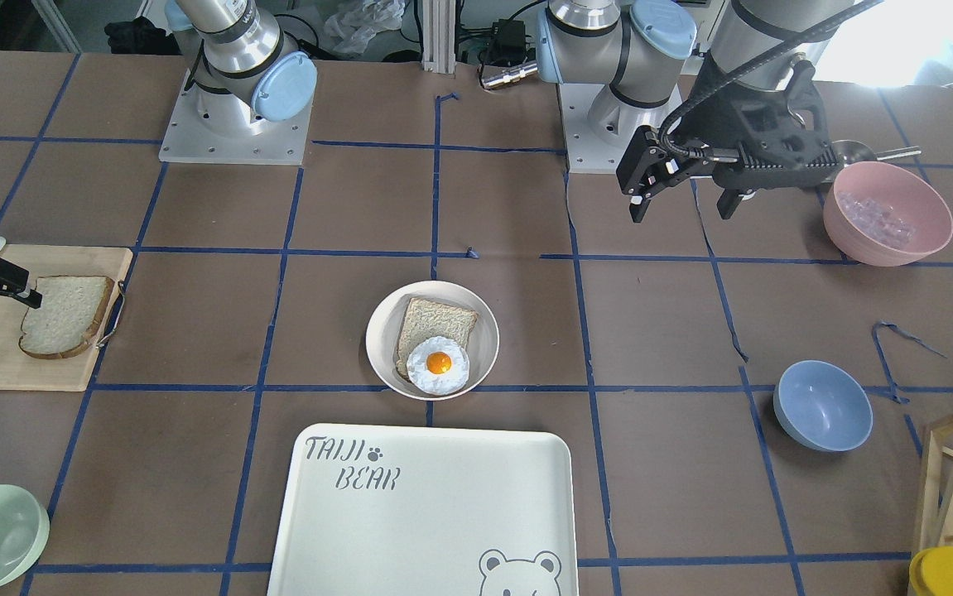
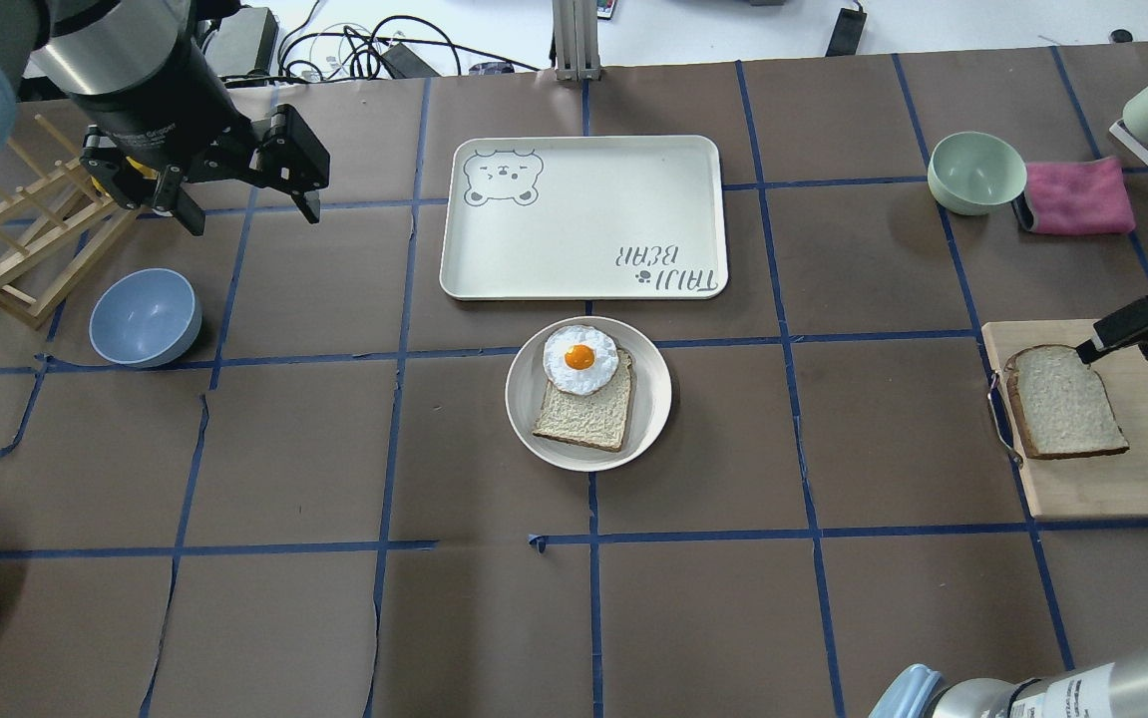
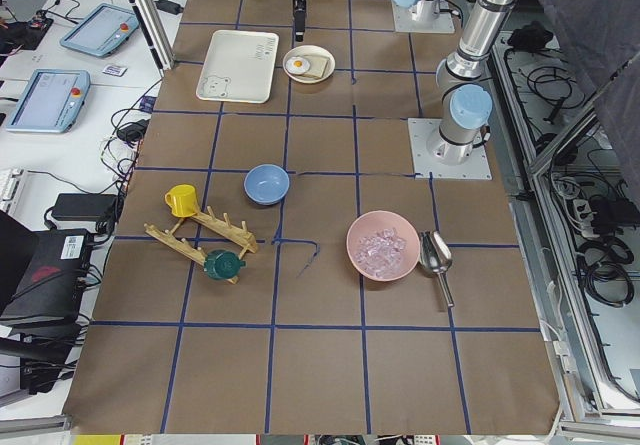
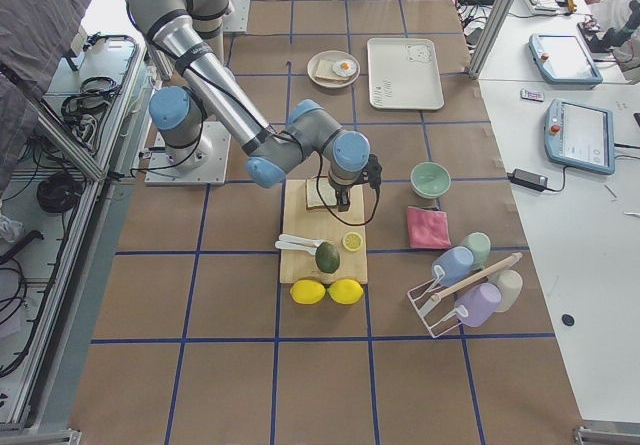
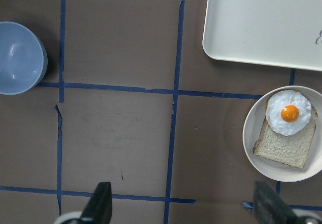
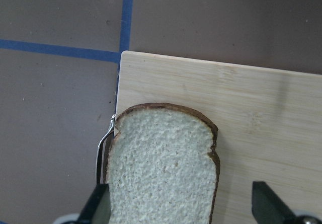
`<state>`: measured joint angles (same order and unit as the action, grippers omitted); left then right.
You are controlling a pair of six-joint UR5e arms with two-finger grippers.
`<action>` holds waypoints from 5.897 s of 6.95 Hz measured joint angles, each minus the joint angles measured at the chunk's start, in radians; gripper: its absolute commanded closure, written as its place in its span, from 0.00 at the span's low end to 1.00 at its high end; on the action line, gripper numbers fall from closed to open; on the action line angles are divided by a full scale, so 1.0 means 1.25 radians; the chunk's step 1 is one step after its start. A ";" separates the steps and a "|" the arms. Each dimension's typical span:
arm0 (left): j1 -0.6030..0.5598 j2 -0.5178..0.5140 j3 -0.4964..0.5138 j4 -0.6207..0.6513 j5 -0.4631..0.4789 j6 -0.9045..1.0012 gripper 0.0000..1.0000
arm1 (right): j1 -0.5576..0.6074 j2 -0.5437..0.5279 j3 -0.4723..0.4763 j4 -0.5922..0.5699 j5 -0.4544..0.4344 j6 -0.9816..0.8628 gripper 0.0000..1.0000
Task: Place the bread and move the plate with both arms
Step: 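Lower the right gripper and grasp the bread slice's edge, then carry the bread slice with the right gripper over the egg plate, then lay the bread slice on the egg and open the right gripper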
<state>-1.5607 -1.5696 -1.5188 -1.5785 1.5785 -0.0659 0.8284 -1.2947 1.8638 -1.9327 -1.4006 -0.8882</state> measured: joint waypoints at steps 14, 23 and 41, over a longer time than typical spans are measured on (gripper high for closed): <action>0.000 -0.001 0.001 0.000 0.001 0.000 0.00 | 0.000 0.032 0.083 -0.109 -0.034 0.011 0.72; -0.002 -0.004 -0.001 0.002 0.000 -0.004 0.00 | 0.022 -0.058 0.059 0.011 -0.129 0.089 1.00; 0.000 0.002 -0.003 0.000 0.000 0.000 0.00 | 0.748 0.050 0.013 -0.220 0.192 0.714 0.54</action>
<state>-1.5601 -1.5672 -1.5228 -1.5785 1.5783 -0.0664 1.7632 -1.2325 1.8798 -2.2072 -1.1608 0.0042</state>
